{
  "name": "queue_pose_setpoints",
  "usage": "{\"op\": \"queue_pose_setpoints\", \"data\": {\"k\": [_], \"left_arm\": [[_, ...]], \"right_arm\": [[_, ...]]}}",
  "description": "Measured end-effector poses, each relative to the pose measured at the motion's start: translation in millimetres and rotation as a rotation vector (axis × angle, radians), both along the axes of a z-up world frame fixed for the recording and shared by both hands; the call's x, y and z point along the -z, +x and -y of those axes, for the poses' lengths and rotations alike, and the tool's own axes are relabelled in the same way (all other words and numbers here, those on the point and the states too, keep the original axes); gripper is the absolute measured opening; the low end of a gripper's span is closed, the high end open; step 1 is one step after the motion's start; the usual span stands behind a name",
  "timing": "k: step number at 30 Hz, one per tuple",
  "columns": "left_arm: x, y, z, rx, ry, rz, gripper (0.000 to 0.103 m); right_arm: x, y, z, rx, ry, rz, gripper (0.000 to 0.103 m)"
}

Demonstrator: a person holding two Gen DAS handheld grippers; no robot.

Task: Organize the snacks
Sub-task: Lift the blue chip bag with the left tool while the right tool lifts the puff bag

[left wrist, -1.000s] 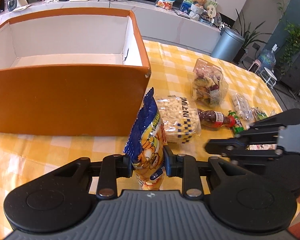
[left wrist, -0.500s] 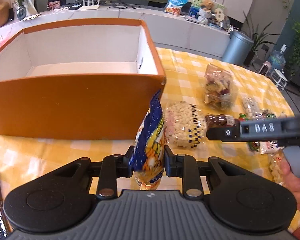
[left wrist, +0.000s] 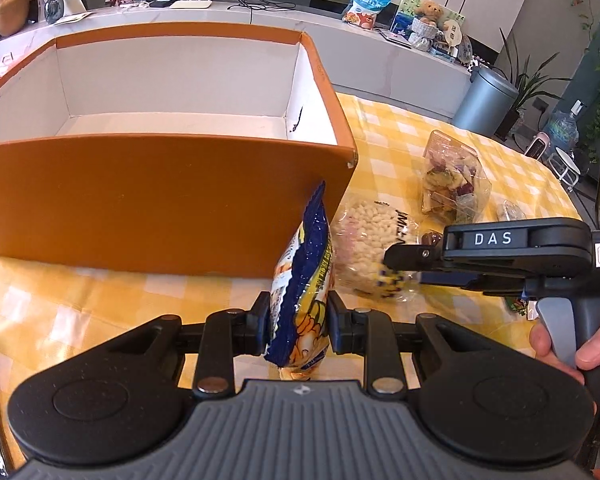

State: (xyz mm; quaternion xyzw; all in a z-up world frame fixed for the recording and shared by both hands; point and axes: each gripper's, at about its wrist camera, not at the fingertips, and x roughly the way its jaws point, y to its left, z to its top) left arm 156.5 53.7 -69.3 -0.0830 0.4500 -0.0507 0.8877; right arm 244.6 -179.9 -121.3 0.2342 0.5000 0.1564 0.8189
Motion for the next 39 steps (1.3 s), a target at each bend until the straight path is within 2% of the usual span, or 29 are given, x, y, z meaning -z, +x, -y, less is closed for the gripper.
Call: {"op": "queue_pose_setpoints", "data": {"k": [5,10,18,20,23,24,26,30,35,39], "left_arm": [[0,0,-1,-0.002,-0.005,-0.004,0.031],[1,-1,-2,-0.003,-0.019,-0.009,0.031],[2,0,-6,-0.012,-0.037,-0.012,0.031],[1,0,-7,-0.012,-0.042,-0.012,0.031],[2,-1,-9,-0.012,-0.047,-0.011,0.031],[2,-1,-9,-0.011,-0.048,-0.011,0.031],[2,-1,-10,-0.011,-0.050,-0.012,0.031],[2,0,-12,-0.011,-0.057,-0.014,0.031],[2,0,-12,-0.008,-0.059,-0.013,0.031],[-1,-2,-12,0.006,-0.065,-0.013,0.031]], "right_arm": [[-1,0,2,0.013,0.040,0.006,0.022],[-18,-4,9,0.018,0.095,0.057,0.019],[-17,1,19,0.081,0.260,0.043,0.021],[-15,5,20,0.091,0.285,0.027,0.030],[-13,11,19,0.103,0.322,0.018,0.039],[-13,13,18,0.101,0.332,0.019,0.039],[-10,19,12,0.072,0.323,-0.004,0.038],[7,24,-4,0.055,0.253,-0.090,0.027],[1,20,-5,0.043,0.235,-0.047,0.020],[-7,19,-9,0.022,0.188,-0.022,0.019]]}}
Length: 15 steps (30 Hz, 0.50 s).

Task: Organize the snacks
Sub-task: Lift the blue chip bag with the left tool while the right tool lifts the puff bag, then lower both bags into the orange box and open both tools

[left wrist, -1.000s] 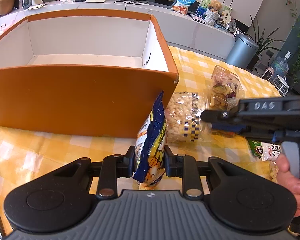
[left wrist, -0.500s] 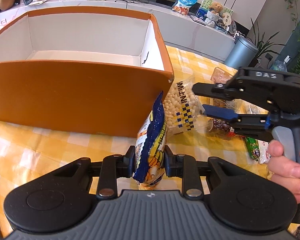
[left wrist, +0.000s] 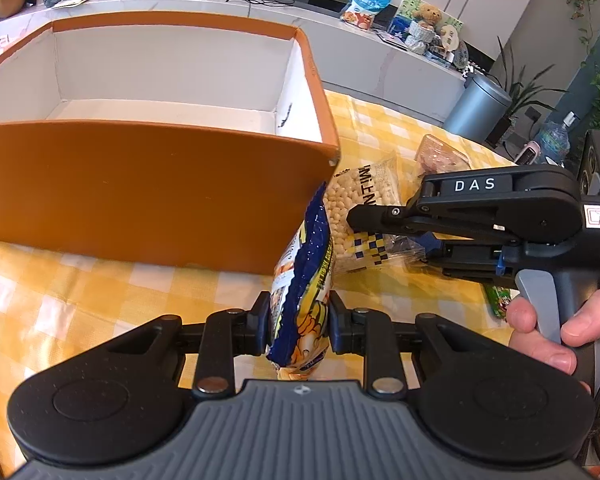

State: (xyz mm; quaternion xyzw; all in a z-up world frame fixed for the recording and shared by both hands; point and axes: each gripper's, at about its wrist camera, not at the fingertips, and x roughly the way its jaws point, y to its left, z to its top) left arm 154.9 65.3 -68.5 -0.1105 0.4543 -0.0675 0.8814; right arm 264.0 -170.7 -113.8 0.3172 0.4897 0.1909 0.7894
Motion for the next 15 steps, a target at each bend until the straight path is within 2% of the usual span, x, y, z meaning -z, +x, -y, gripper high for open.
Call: {"op": "queue_pose_setpoints", "data": {"k": [4,7,12,15], "left_arm": [[-8,-6,1,0.032,-0.016,0.009,0.030],[-24,-15,4,0.071,-0.053,0.034,0.030],[-70,-36,-3,0.102,-0.107,0.136,0.030],[-103,-41,-19,0.094,-0.110,0.191,0.030]], "right_arm": [[-14,-7,5,0.013,-0.069,0.042,0.019],[-32,-18,15,0.035,-0.077,0.086,0.019],[-87,-45,25,0.025,-0.107,0.232,0.019],[-119,-57,23,0.008,-0.097,0.316,0.019]]}}
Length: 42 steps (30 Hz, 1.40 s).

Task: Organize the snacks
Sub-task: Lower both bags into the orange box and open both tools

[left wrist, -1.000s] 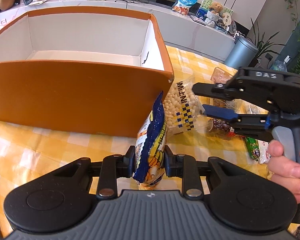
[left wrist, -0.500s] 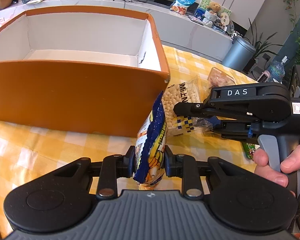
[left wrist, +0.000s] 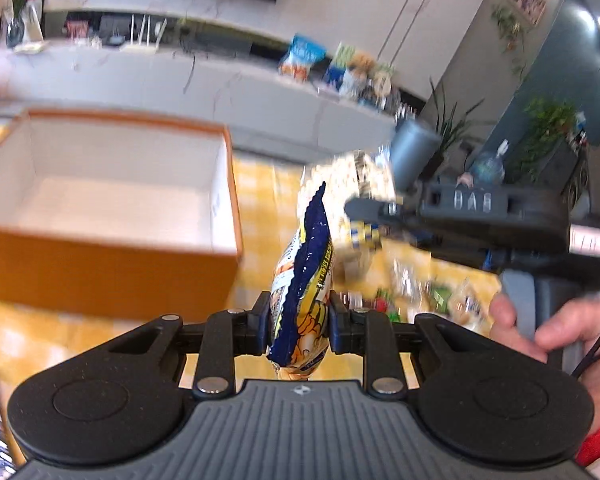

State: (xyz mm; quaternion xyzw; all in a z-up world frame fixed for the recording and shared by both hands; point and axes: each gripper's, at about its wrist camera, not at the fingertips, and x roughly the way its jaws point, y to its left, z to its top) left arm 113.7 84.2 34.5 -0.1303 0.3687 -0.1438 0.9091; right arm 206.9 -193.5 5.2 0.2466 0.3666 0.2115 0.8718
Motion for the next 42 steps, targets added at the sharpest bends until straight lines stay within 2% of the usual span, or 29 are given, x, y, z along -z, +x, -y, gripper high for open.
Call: {"op": "queue_pose_setpoints", "data": {"k": [4,8,11,16,24,31,34,39,42], "left_arm": [[-42,9,-27,-0.058,0.064,0.071,0.030],[-62,32,-49,-0.118,0.173,0.084,0.030],[-54,64,-58,-0.116,0.234,0.033,0.030],[-11,105,-63,-0.081,0.297,-0.105,0.030],[35,131,-65,0.020,0.317,-0.292,0.030],[45,146,-75,0.027,0.275,-0.403,0.031],[46,145,-79,0.014,0.266,-0.402,0.032],[41,150,-83,-0.004,0.194,-0.408,0.032],[32,148,-88,-0.037,0.204,-0.379,0.032]], "right_arm": [[-30,-4,-21,-0.062,-0.014,0.070,0.019],[-52,5,-60,-0.115,-0.121,0.112,0.019],[-53,20,-91,-0.170,-0.176,0.093,0.019],[-31,54,-142,-0.226,-0.294,0.008,0.019],[8,73,-169,-0.278,-0.431,-0.106,0.019],[13,83,-179,-0.309,-0.487,-0.183,0.019],[16,86,-180,-0.319,-0.497,-0.215,0.019],[19,85,-179,-0.324,-0.500,-0.228,0.020],[19,87,-180,-0.329,-0.500,-0.227,0.023]]}}
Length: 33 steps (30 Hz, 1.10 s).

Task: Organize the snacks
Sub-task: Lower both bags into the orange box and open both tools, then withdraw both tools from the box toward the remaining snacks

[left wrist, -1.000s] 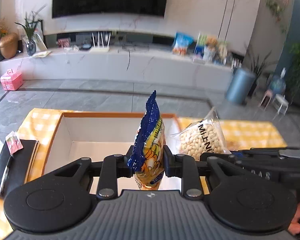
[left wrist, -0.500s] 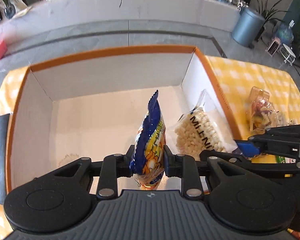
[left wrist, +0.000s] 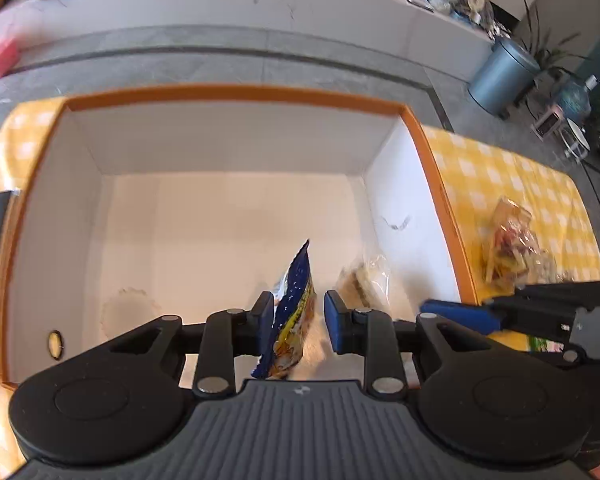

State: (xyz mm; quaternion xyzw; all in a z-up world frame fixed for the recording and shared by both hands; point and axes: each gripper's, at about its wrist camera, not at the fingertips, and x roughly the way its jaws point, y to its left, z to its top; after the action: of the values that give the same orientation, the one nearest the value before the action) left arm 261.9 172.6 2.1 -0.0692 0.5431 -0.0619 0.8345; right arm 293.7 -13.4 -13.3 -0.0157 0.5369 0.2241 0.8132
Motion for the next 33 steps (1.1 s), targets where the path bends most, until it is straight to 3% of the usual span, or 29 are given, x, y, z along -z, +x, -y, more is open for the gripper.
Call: {"op": "queue_pose_setpoints", "data": {"k": [5,9,15,20,21,23,25,33], "left_arm": [[-10,-4,-3,-0.022,0.007,0.030,0.032],[-20,-13,6,-0.036,0.073,0.092,0.032],[-51,-44,27,0.000,0.079,0.219,0.032],[-72,-88,58,0.015,0.059,0.360,0.034],[-74,-97,63,0.011,0.049,0.388,0.034],[-76,-114,71,0.007,0.031,0.433,0.034],[-72,-125,78,-0.015,0.031,0.458,0.034],[-42,-128,67,-0.128,0.095,0.453,0.039]], "right_arm": [[-9,-3,0,-0.005,-0.001,0.020,0.024],[-20,-9,2,-0.012,0.034,0.042,0.024],[-46,-30,12,-0.019,0.043,0.135,0.025],[-70,-64,35,-0.008,0.037,0.270,0.035],[-73,-72,41,-0.002,0.037,0.297,0.037],[-79,-88,55,0.014,0.038,0.342,0.050],[-80,-102,67,0.022,0.035,0.382,0.052],[-56,-104,94,0.143,0.078,0.298,0.049]]}}
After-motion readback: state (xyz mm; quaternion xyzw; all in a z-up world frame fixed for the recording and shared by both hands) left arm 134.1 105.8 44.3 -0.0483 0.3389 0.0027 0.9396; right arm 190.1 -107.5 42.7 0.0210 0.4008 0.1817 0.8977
